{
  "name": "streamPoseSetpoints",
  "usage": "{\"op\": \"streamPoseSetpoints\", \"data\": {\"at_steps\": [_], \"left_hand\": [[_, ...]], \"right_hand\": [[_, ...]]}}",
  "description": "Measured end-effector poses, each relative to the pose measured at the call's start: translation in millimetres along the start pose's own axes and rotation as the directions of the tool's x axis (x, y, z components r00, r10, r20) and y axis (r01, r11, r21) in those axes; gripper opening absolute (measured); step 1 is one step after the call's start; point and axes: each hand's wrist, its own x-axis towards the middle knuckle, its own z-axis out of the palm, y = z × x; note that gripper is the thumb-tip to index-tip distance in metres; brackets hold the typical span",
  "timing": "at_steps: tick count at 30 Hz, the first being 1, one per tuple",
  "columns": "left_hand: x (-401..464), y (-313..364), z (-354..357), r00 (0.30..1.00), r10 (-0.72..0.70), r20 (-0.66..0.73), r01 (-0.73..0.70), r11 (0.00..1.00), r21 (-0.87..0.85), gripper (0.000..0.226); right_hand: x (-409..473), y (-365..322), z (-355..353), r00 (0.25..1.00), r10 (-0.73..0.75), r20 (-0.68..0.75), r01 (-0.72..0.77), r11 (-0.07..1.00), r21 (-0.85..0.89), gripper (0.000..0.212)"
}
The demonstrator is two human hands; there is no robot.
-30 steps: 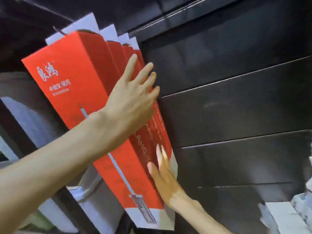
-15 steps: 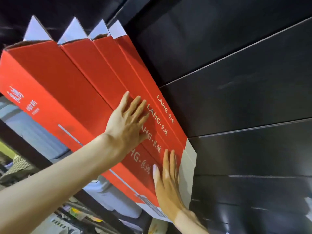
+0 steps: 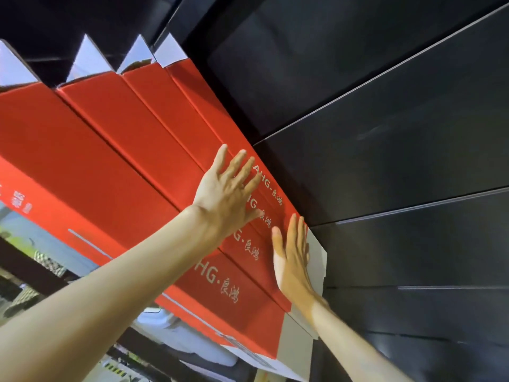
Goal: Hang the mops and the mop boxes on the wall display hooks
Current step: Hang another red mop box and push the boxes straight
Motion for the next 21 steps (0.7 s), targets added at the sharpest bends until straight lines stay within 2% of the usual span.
{"op": "streamPoseSetpoints", "data": {"at_steps": [2,6,13,18,21], "left_hand": [[9,2,6,1.0,-0.001,0.019,0.001,1.0,-0.011,0.085],[12,4,11,0.998,-0.007,0.058,0.007,1.0,-0.001,0.086],[1,6,9,0.999,-0.009,0.035,0.011,0.999,-0.041,0.087],[-25,26,15,0.995,0.092,-0.029,-0.094,0.993,-0.077,0.088],[-27,38,21,0.993,0.118,0.007,-0.117,0.99,-0.075,0.084]], "right_hand": [[6,5,0,1.0,-0.005,0.014,0.006,1.0,-0.012,0.11],[9,5,3,0.996,0.028,0.079,-0.027,1.0,-0.009,0.091],[7,12,10,0.997,0.029,0.075,-0.027,0.999,-0.026,0.089],[-14,29,18,0.997,-0.063,0.05,0.064,0.998,-0.023,0.118],[-13,37,21,0.994,-0.101,0.038,0.104,0.991,-0.08,0.106]]}}
